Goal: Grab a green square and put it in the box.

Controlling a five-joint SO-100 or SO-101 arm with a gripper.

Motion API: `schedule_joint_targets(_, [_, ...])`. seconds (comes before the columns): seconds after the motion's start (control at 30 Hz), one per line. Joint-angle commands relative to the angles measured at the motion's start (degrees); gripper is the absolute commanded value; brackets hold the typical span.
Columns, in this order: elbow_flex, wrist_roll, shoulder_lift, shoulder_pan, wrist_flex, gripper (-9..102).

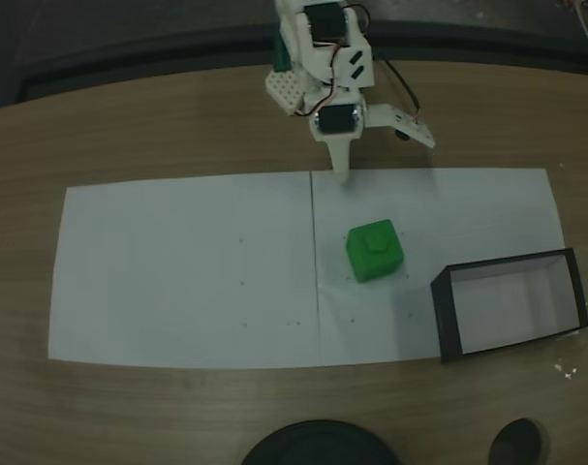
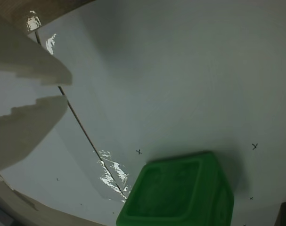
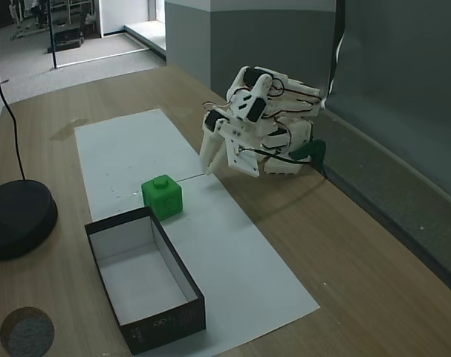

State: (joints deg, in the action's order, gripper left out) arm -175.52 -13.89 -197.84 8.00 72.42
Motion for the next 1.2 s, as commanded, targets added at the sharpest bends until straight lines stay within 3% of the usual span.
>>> schedule_joint_targets(0.0, [3.3,-0.1,-1.3,-0.2,1.2,0])
schedule_joint_targets(0.17, [3.3,0.1,-1.3,1.0,0.6,0])
schedule_joint_targets(0.3, [7.9,0.0,-1.3,-0.8,-1.6,10])
schedule_joint_targets(0.43, [22.0,-1.1,-0.2,-5.3,-6.8,18])
schedule_joint_targets(0.63, [44.6,-5.2,2.7,-6.2,-5.1,19])
schedule_joint_targets(0.8, [54.5,5.4,2.7,-6.5,-5.5,19])
schedule_joint_targets(1.03, [60.2,8.1,3.5,-6.5,-20.9,19])
schedule_joint_targets(1.17, [63.5,8.2,5.9,-6.6,-22.9,25])
